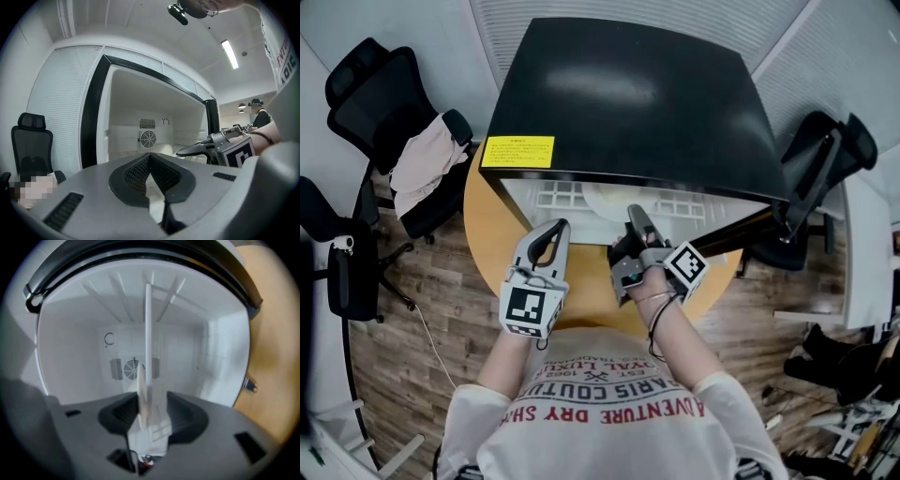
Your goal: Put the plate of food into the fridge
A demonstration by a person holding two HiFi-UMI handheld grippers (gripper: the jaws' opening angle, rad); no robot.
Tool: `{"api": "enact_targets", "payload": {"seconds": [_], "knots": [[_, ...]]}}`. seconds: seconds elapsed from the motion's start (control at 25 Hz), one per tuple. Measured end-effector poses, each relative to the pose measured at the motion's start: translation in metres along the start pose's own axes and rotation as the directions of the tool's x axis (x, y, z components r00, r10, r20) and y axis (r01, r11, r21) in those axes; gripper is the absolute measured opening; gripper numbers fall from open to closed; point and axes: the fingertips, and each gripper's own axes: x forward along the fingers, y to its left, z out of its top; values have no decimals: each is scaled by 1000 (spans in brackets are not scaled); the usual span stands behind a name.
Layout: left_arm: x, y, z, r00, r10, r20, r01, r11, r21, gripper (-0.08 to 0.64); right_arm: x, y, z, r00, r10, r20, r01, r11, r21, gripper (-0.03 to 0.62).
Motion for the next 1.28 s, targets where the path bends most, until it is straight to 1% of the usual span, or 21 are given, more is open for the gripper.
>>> {"api": "enact_targets", "payload": {"seconds": [0.2,0.28,0.36,0.64,0.72,0.8,0.84,0.88,0.92,0.96,1.0,1.08,1.16,1.24,1.28], "knots": [[0,-1,0,1000,-7,4,7,1000,15,32,3,2,-2,1000,-3,-8,3,1000,4,189],[0,-1,-1,1000,-6,3,6,1000,9,32,3,1,-2,1000,-5,-14,5,1000,-1,189],[0,-1,0,1000,-8,8,8,1000,20,32,2,1,-4,1000,-6,-25,6,1000,-13,189],[-9,-10,0,1000,-15,4,14,999,29,32,-20,11,-23,997,21,-70,-25,999,-48,202],[-12,-15,-1,1000,-18,2,18,999,32,32,-31,13,-30,995,29,-96,-38,995,-89,202],[-15,-18,0,1000,-18,4,18,999,38,32,-41,18,-37,991,34,-132,-58,981,-183,202],[-17,-19,0,1000,-17,6,17,999,44,32,-45,20,-39,989,24,-144,-59,968,-244,199],[-18,-21,1,1000,-16,8,16,999,48,32,-49,20,-40,989,3,-146,-49,950,-310,168],[-19,-22,1,1000,-15,9,15,999,50,32,-53,18,-39,990,-24,-139,-30,928,-372,88],[-21,-24,1,1000,-15,10,15,999,50,32,-57,16,-38,990,-48,-129,-12,905,-425,53],[-22,-25,1,1000,-15,11,15,999,49,32,-59,14,-38,991,-61,-123,-3,885,-466,51],[-24,-29,0,1000,-15,12,14,999,49,32,-60,11,-38,990,-63,-124,-12,849,-528,41],[-26,-31,1,1000,-14,13,14,999,47,32,-61,10,-38,990,-59,-125,-28,801,-598,35],[-29,-34,3,1000,-14,17,13,999,44,32,-64,11,-37,991,-72,-109,-22,733,-680,30],[-30,-34,3,1000,-14,19,13,999,43,32,-66,12,-36,992,-76,-98,-19,688,-726,29]]}}
